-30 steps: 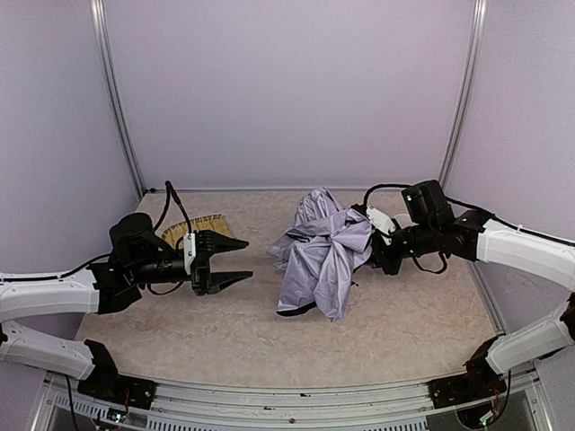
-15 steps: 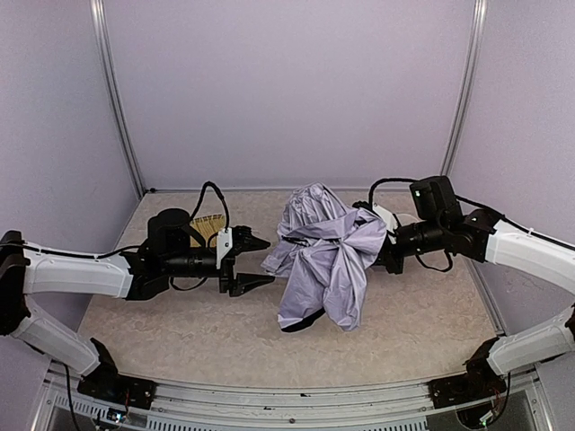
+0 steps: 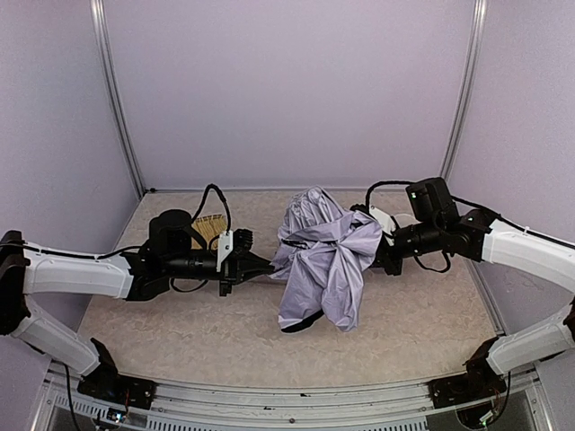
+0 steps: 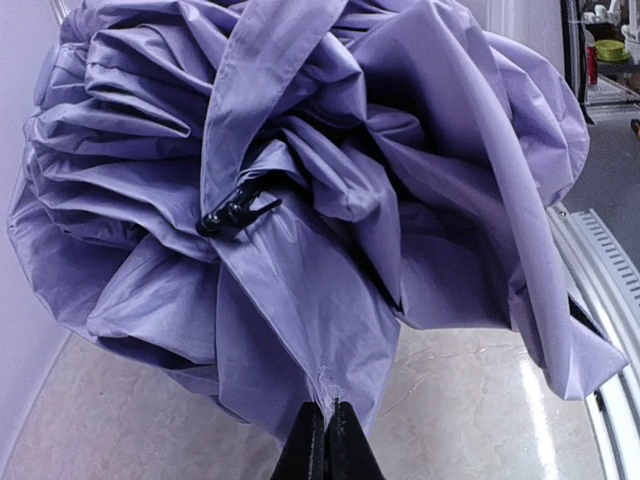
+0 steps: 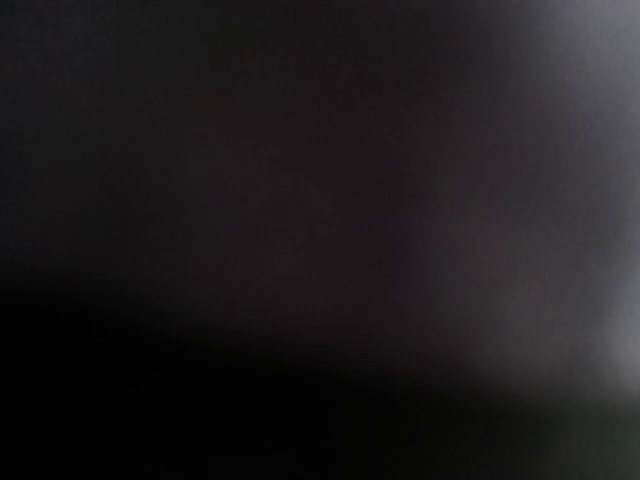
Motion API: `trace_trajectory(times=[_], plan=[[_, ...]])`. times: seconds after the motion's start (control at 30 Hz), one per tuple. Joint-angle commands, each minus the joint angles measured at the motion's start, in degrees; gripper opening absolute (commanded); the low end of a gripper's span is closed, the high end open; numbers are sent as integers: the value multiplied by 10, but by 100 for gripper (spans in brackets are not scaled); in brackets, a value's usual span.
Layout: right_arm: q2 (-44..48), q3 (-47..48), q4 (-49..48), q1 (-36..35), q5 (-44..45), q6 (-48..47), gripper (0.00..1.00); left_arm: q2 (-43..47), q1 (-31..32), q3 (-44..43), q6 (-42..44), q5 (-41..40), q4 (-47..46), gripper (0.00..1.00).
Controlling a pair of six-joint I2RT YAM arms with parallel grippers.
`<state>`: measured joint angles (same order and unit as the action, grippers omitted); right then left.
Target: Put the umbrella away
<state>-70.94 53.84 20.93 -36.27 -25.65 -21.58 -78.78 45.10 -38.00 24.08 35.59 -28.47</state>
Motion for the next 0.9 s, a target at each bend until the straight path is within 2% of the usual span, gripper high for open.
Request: trace_trajectory(times=[0.0, 0.13, 0.2, 0.3, 0.4, 0.53, 0.67, 0.73, 0.87], plan=[[5, 21, -18, -6, -5, 3, 0, -3, 6, -17, -3, -33, -2, 0], [4, 16, -17, -6, 12, 6, 0, 8, 1, -19, 0, -109, 17, 0], [-1, 13, -18, -6, 27, 10, 0, 20, -2, -21, 1, -182, 16, 0], [-14, 8, -18, -10, 59, 17, 0, 38, -8, -35, 7, -340, 1, 0], [-36, 8, -14, -31, 98, 17, 0, 44, -13, -82, 35, -427, 14, 0], [-79, 13, 5, -46, 162, 28, 0, 73, 7, -140, 82, -445, 38, 0], [-122, 20, 2, -35, 270, 69, 0, 108, 91, -175, 143, -457, 78, 0], [-139, 38, -3, -10, 317, 100, 0, 130, 157, -162, 174, -443, 89, 0], [-149, 76, -20, 40, 338, 149, 0, 171, 235, -99, 233, -399, 100, 0]])
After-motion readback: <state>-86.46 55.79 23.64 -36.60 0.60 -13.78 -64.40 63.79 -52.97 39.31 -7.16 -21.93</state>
